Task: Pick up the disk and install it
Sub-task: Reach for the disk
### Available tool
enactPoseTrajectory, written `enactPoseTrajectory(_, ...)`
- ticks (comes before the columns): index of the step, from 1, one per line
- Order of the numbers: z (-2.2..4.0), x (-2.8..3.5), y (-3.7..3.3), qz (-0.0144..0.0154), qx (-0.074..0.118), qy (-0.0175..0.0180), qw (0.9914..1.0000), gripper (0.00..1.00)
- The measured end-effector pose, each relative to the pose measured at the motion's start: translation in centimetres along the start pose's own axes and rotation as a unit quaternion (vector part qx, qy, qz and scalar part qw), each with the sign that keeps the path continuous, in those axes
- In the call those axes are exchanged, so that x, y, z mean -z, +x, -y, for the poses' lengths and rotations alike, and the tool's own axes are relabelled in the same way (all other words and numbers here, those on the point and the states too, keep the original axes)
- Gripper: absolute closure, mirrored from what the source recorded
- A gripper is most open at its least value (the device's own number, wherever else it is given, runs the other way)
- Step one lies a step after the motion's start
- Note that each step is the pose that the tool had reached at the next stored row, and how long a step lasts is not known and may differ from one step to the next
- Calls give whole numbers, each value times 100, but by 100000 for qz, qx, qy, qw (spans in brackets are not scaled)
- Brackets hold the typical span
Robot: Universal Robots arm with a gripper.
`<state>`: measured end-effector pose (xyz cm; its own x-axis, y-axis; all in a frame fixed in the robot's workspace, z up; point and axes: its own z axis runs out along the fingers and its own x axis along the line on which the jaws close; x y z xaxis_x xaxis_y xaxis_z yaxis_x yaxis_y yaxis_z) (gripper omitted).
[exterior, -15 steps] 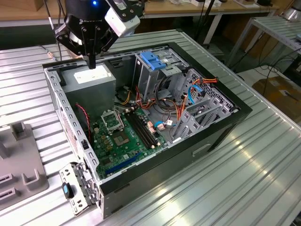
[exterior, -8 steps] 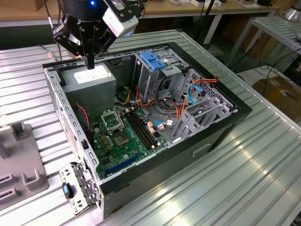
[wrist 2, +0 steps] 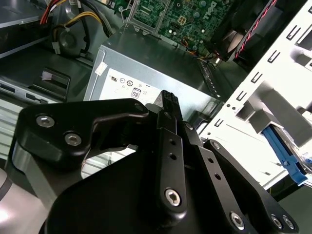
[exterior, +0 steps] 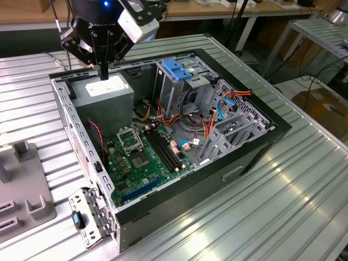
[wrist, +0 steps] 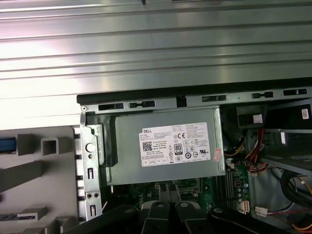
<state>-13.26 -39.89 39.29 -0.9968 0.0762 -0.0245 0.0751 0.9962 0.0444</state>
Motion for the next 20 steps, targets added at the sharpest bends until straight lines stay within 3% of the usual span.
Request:
enactPoseTrajectory(12, 2, -8, 22, 1, -1, -3, 100000, 89)
enactPoseTrajectory(20, 10, -16, 125, -1, 4, 0, 100000, 89)
